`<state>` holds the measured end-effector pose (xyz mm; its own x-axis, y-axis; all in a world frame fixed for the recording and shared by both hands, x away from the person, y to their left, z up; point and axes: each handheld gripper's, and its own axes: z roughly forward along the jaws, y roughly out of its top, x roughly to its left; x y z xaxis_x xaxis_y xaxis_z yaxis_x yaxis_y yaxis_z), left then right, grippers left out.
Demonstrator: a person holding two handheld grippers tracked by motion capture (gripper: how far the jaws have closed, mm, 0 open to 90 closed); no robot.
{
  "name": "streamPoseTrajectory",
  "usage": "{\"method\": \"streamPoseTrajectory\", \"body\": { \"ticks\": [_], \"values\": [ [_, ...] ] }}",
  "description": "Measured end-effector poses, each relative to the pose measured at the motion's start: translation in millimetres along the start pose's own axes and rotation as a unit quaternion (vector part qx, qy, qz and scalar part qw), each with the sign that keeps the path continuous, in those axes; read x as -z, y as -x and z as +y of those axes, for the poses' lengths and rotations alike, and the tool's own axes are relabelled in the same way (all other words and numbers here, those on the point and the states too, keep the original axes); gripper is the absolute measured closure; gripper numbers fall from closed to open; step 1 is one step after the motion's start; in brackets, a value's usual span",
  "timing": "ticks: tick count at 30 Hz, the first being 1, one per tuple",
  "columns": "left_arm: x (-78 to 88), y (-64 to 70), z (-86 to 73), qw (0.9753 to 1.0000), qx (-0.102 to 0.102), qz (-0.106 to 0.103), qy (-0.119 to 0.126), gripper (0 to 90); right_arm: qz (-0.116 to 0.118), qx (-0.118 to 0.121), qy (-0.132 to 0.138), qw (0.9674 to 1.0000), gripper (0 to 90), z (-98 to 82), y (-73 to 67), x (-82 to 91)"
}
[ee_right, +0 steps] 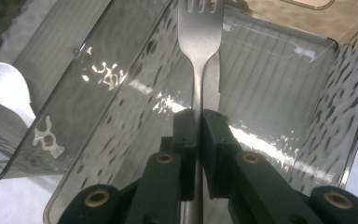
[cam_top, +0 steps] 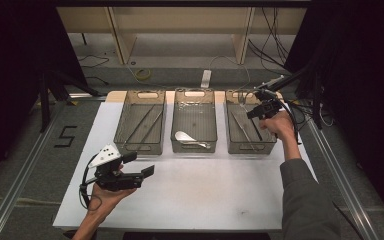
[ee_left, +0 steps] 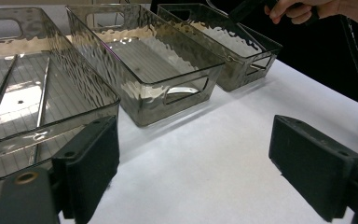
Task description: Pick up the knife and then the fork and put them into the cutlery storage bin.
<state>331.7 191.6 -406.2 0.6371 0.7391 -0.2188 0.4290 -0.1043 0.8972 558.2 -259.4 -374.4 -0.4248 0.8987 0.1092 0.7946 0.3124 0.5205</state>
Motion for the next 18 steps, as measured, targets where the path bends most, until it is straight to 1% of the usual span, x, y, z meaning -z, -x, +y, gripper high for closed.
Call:
{"method": "streamPoseTrajectory", "body": {
  "ticks": [1,4,6,8,10,11,13,14,15,16,18],
  "values": [
    [-0.2,0.0,0.0,1.0,0.001,0.0,0.0,15.5,-0.005,0.004,-0.001,1.0,85.3,0.0,-0.1,-0.8],
    [-0.2,0.2,-0.1,1.0,0.0,0.0,0.0,15.4,-0.005,0.007,-0.007,0.9999,85.2,0.1,-1.0,-3.1],
    [0.0,0.1,0.0,1.0,0.0,0.0,-0.001,15.5,-0.003,0.003,-0.009,1.0,85.3,-0.2,-1.5,-5.1],
    [-0.2,0.1,-0.1,1.0,0.0,0.0,-0.001,15.5,-0.006,0.007,-0.013,0.9999,85.2,-1.3,-1.5,-8.3],
    [0.1,-0.1,-0.1,1.0,0.0,0.0,-0.001,15.4,-0.003,0.008,-0.015,0.9998,85.1,-2.8,-1.7,-11.4],
    [0.1,-0.1,-0.1,1.0,0.001,0.0,0.0,15.5,-0.004,0.004,-0.018,0.9998,85.1,-4.0,-1.7,-13.8],
    [-0.2,0.0,-0.1,1.0,-0.001,-0.001,-0.001,15.5,0.002,0.006,-0.025,0.9997,84.7,-6.3,-1.6,-18.1],
    [-0.3,0.0,-0.2,1.0,-0.001,-0.001,-0.001,15.4,0.006,0.01,-0.034,0.9994,83.9,-7.3,-2.2,-20.4],
    [-0.4,0.1,-0.2,1.0,-0.001,-0.001,-0.002,15.5,0.005,0.012,-0.039,0.9992,81.1,-7.7,-3.2,-22.0],
    [-0.4,0.1,-0.1,1.0,-0.001,-0.001,-0.001,15.5,-0.001,0.015,-0.035,0.9993,77.0,-8.1,-4.3,-22.8],
    [-0.5,0.3,-0.1,1.0,-0.001,-0.001,-0.002,15.5,0.007,0.014,-0.027,0.9995,75.2,-7.8,-4.7,-21.2]
  ]
}}
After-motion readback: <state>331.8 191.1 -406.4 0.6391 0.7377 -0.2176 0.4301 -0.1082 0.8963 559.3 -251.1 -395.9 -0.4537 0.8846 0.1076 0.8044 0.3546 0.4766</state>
